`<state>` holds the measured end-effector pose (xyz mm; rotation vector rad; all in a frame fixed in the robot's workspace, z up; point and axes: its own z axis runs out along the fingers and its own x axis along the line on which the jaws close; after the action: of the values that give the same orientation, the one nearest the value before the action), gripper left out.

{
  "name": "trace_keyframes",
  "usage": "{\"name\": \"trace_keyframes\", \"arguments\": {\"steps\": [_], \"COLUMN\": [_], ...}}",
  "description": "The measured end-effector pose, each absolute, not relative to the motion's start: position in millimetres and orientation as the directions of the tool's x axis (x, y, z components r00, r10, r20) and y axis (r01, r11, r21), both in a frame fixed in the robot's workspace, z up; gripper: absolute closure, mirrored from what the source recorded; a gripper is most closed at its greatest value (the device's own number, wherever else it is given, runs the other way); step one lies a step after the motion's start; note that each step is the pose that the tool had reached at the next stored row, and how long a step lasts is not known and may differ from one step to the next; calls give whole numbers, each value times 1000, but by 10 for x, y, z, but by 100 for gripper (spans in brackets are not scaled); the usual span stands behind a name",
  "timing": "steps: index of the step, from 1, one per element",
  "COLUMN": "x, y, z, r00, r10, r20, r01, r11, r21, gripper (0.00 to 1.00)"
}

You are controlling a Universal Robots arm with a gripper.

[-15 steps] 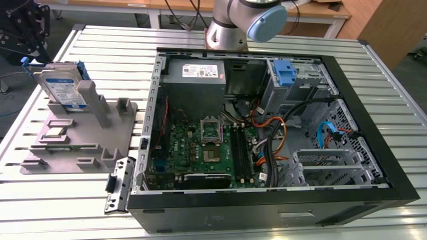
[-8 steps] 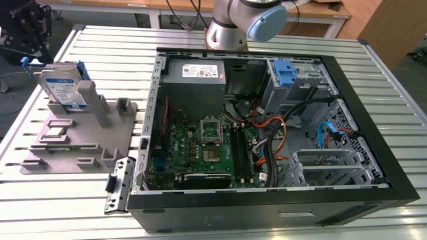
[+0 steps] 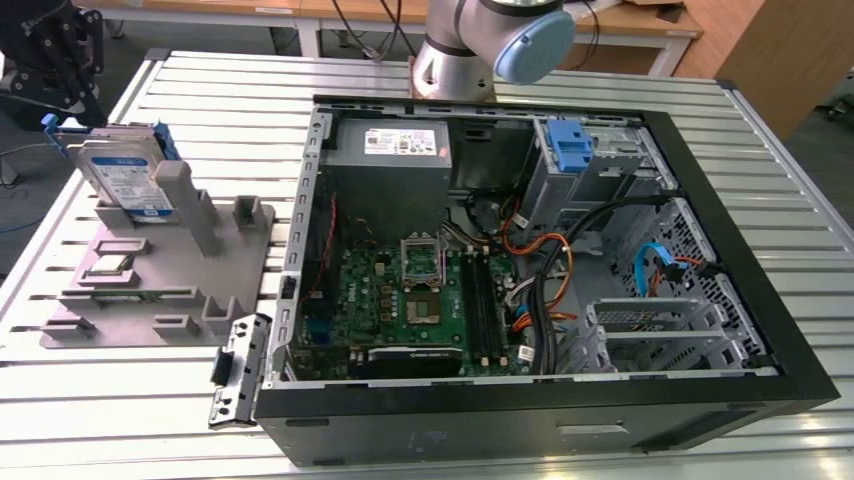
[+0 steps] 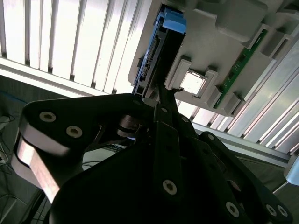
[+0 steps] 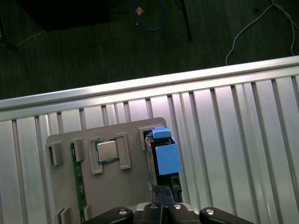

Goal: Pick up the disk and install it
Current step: 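Pick up the disk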

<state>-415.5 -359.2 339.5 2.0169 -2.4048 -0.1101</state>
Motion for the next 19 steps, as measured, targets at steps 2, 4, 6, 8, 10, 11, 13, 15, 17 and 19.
{"name": "trace_keyframes", "arguments": {"steps": [2, 4, 6, 8, 10, 11, 13, 15, 17, 19], "x": [-4154, -4151, -4151, -4151, -4151, -4151, -4148, -4147, -4146, -4146], "y": [-3591, -3591, -3591, -3591, -3591, -3591, -3591, -3591, -3592, -3588], "z": [3394, 3394, 3394, 3394, 3394, 3394, 3390, 3389, 3390, 3388], "r00": [-172, -166, -165, -164, -164, -163, -155, -146, -146, -146], "r10": [-984, -985, -985, -985, -985, -986, -987, -988, -988, -988], "r20": [-44, -44, -44, -44, -44, -44, -44, -44, -48, -52], "r01": [-984, -985, -985, -985, -985, -986, -987, -988, -988, -988], "r11": [170, 163, 162, 162, 162, 161, 152, 144, 143, 143], "r21": [54, 54, 54, 54, 54, 54, 54, 54, 55, 55], "gripper": [90, 90, 90, 90, 90, 90, 90, 90, 90, 90]}}
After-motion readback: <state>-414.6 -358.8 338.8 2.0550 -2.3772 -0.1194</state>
